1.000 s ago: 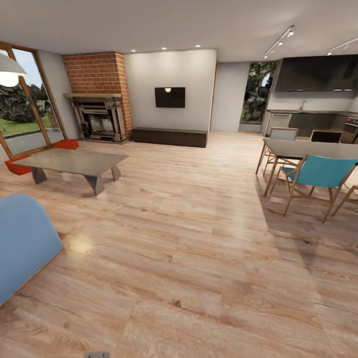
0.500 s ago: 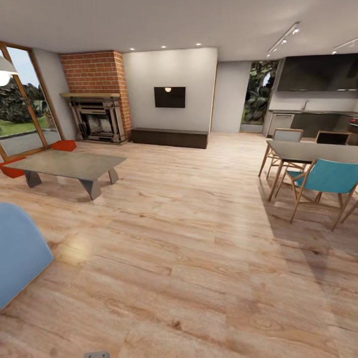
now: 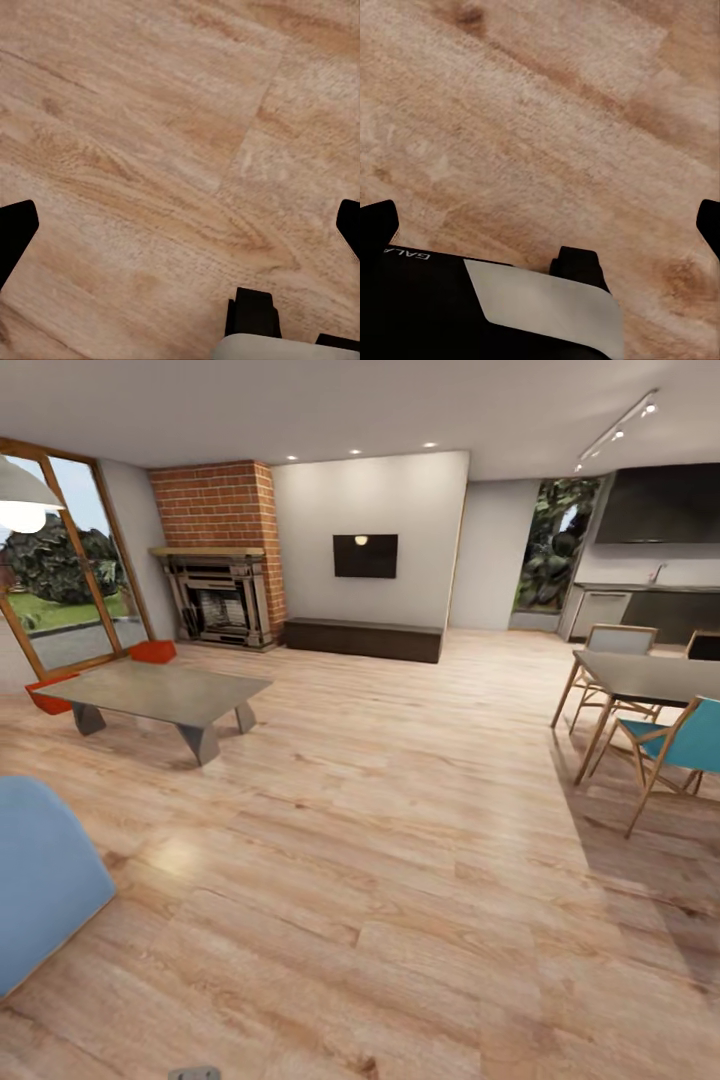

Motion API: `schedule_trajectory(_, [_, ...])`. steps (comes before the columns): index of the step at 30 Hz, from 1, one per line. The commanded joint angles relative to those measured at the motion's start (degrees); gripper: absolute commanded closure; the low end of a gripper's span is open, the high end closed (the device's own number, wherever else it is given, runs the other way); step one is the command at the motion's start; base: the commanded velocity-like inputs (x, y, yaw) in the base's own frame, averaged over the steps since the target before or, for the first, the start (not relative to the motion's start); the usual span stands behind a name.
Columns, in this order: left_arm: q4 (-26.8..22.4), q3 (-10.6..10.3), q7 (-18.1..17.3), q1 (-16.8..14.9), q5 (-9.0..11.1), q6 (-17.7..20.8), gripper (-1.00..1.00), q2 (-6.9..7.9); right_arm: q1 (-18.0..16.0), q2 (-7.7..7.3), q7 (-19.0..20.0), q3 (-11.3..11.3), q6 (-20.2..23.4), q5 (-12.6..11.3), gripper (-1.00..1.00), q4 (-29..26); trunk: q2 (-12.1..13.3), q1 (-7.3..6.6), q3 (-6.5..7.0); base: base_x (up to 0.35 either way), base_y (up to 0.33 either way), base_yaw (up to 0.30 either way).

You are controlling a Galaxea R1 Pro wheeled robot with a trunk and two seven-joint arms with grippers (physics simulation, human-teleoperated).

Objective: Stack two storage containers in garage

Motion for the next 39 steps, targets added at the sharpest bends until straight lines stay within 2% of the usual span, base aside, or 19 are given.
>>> schedule_trajectory(1, [0.2,-0.5,0.0,-0.1,0.5,-0.4,-1.0,-0.04,0.0,-0.01,0.0,0.0,-0.1,0.4,-1.0,0.0,0.0,0.03,-0.05,0.34,0.0,0.28])
schedule_trajectory(8, [0.2,-0.5,0.0,-0.1,0.5,-0.4,-1.0,-0.04,0.0,-0.01,0.0,0.0,-0.1,0.3,-1.0,0.0,0.0,0.03,-0.05,0.34,0.0,0.132])
schedule_trajectory(39, [0.2,-0.5,-0.1,-0.1,0.5,-0.4,-1.0,-0.04,0.0,-0.1,0.0,0.0,-0.2,0.4,-1.0,0.0,0.0,0.03,-0.05,0.34,0.0,0.001])
